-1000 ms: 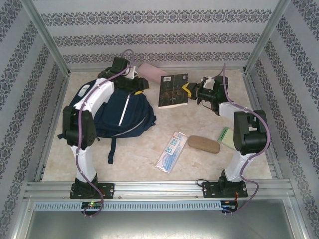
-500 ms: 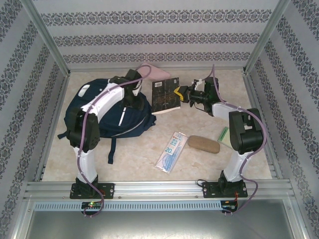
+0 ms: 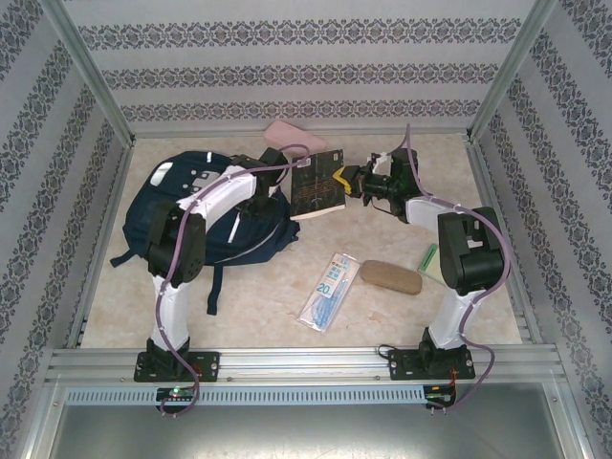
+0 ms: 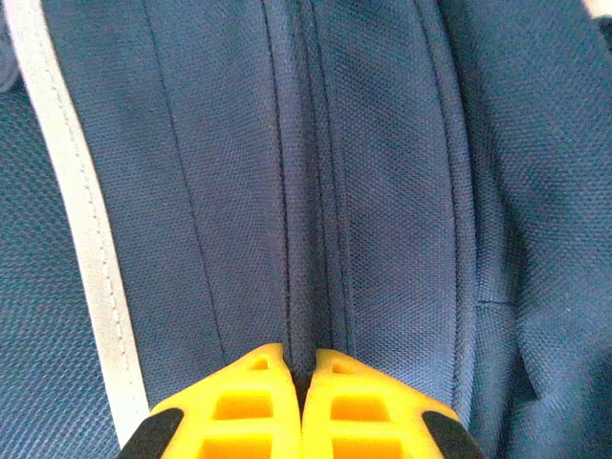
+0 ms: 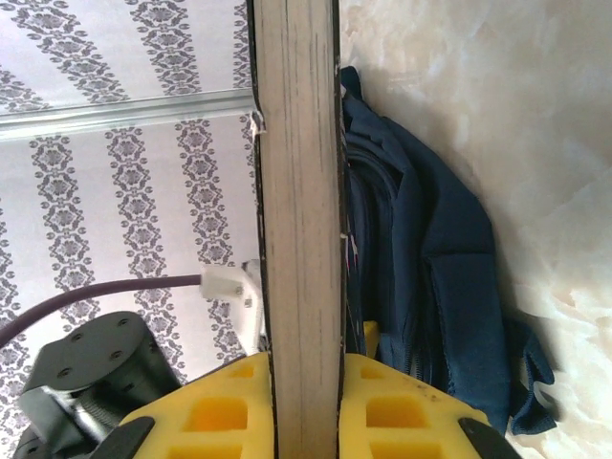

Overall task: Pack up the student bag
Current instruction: Open the student bag at the top-left of the table, then place the book in the student bag.

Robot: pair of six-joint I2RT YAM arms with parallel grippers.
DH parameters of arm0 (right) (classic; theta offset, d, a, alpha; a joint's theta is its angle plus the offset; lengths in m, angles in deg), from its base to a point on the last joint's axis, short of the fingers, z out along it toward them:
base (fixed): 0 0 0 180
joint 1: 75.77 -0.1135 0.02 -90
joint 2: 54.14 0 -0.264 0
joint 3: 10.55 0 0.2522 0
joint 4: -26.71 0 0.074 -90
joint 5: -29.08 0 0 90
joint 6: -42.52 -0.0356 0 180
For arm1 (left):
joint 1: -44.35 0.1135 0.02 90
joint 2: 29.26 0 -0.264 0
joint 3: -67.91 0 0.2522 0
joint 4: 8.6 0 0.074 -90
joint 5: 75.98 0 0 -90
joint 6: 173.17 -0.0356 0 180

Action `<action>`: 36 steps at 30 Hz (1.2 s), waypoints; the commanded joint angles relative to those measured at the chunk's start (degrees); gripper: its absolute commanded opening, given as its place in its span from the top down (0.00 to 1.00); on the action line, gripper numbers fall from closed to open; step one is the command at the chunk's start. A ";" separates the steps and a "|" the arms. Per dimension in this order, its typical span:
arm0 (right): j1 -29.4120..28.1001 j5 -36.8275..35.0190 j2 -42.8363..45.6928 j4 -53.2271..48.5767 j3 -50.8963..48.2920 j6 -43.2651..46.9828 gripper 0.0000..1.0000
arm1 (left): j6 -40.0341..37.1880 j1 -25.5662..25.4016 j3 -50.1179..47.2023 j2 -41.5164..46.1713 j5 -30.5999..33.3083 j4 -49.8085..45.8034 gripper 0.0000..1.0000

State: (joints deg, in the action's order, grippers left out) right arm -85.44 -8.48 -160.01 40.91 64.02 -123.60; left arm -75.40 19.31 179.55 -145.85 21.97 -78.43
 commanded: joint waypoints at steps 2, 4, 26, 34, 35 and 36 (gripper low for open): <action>-2.09 0.42 -0.72 4.15 3.03 -0.51 1.00 | 2.62 2.03 2.08 8.97 -2.01 1.63 1.00; -3.04 0.12 -1.46 5.09 3.55 -1.08 1.00 | 4.41 4.39 2.22 12.35 -6.96 3.20 1.00; -19.86 -13.37 -19.24 19.38 18.44 -10.53 1.00 | 23.67 23.06 -4.71 25.89 -46.13 23.62 1.00; -26.11 -20.92 -30.73 16.98 32.05 -11.54 1.00 | 27.06 23.10 -4.47 25.75 -48.72 25.67 1.00; -26.89 -21.41 -32.57 15.76 34.66 -11.60 1.00 | 27.47 23.10 -4.78 25.87 -49.11 26.03 1.00; -27.50 -21.59 -34.10 14.98 37.11 -11.38 1.00 | 27.82 23.10 -5.05 25.96 -49.52 26.42 1.00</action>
State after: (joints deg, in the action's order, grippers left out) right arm -111.06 -26.88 -191.50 53.53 95.19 -134.59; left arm -50.03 42.33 174.00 -123.27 -22.08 -60.62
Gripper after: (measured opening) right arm 0.157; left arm 0.055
